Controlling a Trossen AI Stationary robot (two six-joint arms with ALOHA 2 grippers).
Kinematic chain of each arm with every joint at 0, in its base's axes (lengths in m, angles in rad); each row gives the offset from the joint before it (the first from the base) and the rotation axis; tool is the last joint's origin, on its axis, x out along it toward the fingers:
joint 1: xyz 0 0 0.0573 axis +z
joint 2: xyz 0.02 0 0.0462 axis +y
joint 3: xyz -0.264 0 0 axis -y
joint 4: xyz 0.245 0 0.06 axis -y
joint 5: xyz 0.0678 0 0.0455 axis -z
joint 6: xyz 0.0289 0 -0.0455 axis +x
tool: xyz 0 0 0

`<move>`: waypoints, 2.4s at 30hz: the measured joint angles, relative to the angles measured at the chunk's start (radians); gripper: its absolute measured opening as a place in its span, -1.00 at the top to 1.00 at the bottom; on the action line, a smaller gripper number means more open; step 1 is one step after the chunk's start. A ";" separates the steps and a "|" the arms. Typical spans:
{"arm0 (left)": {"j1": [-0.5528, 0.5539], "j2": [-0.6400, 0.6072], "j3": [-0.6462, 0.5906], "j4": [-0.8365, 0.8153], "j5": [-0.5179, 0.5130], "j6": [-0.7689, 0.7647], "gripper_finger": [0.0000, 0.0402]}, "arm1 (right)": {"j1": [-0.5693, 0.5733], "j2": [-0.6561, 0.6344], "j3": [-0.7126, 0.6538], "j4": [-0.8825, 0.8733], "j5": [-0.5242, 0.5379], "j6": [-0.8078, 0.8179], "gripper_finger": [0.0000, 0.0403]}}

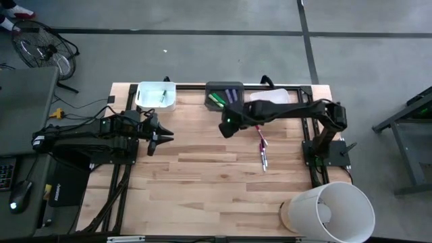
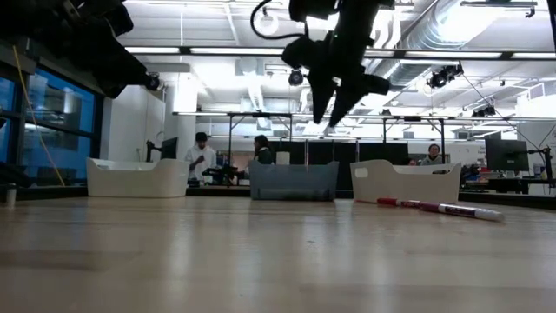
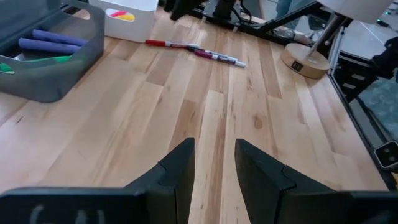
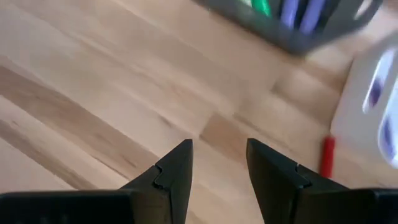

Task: Pick & Place Markers
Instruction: Put the red highlighter pen into the left white bin

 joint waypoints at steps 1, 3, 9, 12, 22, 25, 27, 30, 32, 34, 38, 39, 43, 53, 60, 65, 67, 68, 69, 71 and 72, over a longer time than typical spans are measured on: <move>0.000 0.000 0.000 0.000 0.004 0.000 0.44 | 0.007 0.008 0.000 -0.015 0.002 0.021 0.31; 0.000 0.000 0.000 0.002 0.017 0.004 0.44 | 0.021 0.037 0.000 -0.041 0.008 0.066 0.31; 0.000 0.000 0.000 0.004 0.022 0.004 0.44 | 0.058 0.133 0.000 -0.067 -0.058 0.144 0.31; 0.000 0.000 0.000 0.004 0.022 0.004 0.44 | 0.072 0.163 0.000 -0.083 -0.093 0.168 0.31; 0.000 0.000 0.000 -0.018 0.022 0.007 0.44 | 0.085 0.173 -0.006 -0.372 0.004 0.288 0.31; 0.000 0.000 0.000 -0.017 0.021 0.007 0.44 | 0.083 0.173 -0.042 -0.346 0.002 0.287 0.31; 0.000 0.000 0.000 -0.017 0.021 0.007 0.44 | 0.074 0.172 -0.085 -0.339 0.002 0.288 0.31; 0.000 0.000 0.000 -0.018 0.021 0.007 0.44 | 0.056 0.169 -0.169 -0.297 -0.038 0.291 0.31; 0.000 0.000 0.000 -0.020 0.022 0.007 0.44 | 0.054 0.149 -0.222 -0.273 -0.022 0.301 0.31; 0.000 0.000 0.000 -0.028 0.022 0.007 0.44 | 0.049 0.115 -0.268 -0.227 -0.022 0.311 0.31; 0.000 0.000 0.000 -0.028 0.022 0.007 0.44 | 0.038 0.023 -0.375 -0.109 -0.029 0.316 0.31; 0.000 0.000 0.000 -0.029 0.022 0.007 0.44 | 0.031 -0.007 -0.402 -0.076 -0.026 0.313 0.31; 0.000 0.000 0.000 -0.034 0.021 0.007 0.44 | 0.001 -0.111 -0.494 -0.034 -0.030 0.317 0.31; 0.000 0.000 0.000 -0.038 0.020 0.006 0.44 | -0.057 -0.194 -0.660 0.214 -0.077 0.212 0.39; 0.000 0.000 0.000 -0.045 0.020 -0.003 0.44 | -0.075 -0.196 -0.726 0.302 -0.091 0.189 0.39; 0.000 0.000 0.000 -0.045 0.020 -0.003 0.44 | -0.074 -0.199 -0.747 0.329 -0.089 0.188 0.39; 0.000 0.000 0.000 -0.045 0.019 -0.003 0.44 | -0.073 -0.199 -0.748 0.329 -0.089 0.179 0.40; 0.000 0.000 0.000 -0.045 0.017 -0.003 0.44 | -0.073 -0.199 -0.748 0.329 -0.090 0.173 0.40; 0.000 0.000 0.000 -0.045 0.017 -0.003 0.44 | -0.074 -0.199 -0.748 0.328 -0.092 0.168 0.41; 0.000 0.000 0.000 -0.045 0.017 -0.003 0.44 | -0.074 -0.199 -0.748 0.328 -0.096 0.159 0.45; 0.000 0.000 0.000 -0.046 0.017 -0.003 0.44 | -0.074 -0.198 -0.748 0.328 -0.099 0.154 0.48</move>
